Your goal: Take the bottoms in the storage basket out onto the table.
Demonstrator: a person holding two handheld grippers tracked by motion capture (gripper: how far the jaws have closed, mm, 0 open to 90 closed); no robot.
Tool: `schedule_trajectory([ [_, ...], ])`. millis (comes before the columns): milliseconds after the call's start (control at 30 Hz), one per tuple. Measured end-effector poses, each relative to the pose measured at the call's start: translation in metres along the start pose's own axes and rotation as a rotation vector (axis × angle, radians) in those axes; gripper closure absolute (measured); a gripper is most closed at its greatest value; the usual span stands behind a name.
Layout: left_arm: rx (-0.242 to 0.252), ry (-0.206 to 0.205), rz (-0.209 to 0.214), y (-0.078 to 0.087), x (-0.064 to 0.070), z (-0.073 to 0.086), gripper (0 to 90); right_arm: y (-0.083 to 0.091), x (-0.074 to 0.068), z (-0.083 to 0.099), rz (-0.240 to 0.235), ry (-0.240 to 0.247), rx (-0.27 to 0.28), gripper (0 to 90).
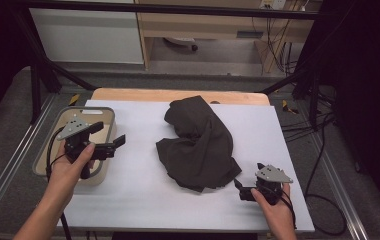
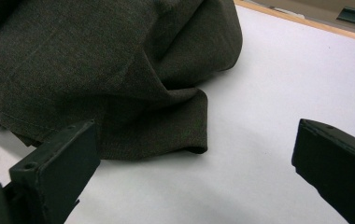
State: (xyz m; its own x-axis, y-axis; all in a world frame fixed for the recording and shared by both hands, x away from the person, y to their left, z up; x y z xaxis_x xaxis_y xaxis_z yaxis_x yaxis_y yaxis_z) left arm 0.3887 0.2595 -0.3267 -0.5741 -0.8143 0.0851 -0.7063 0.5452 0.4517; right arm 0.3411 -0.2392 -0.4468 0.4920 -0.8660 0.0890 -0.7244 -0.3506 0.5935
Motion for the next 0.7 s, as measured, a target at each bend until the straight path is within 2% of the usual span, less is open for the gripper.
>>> schedule_trajectory([
  [433, 0.007, 0.010, -0.009, 0.012, -0.007, 0.009, 4.9, 0.000, 0.000, 0.000, 0.002, 0.000, -0.003, 1.7],
  [700, 0.026, 0.049, -0.027, 0.023, -0.018, 0.017, 5.0, -0.001, -0.001, 0.000, 0.001, 0.005, -0.006, 1.7],
])
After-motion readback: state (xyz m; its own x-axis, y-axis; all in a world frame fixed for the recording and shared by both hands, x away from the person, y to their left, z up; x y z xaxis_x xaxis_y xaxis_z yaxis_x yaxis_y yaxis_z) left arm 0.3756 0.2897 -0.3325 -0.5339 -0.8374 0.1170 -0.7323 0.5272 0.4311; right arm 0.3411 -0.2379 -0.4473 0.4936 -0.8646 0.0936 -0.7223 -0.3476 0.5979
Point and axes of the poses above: each handheld gripper's, and its own axes: y roughly backward along the jaws, z roughly out of its underside, x roughly to its right, the point moved 1 cm from there along -y, roughly forward along the jaws, and after that the axes turned 8 degrees about -x, right-handed, at the moved point
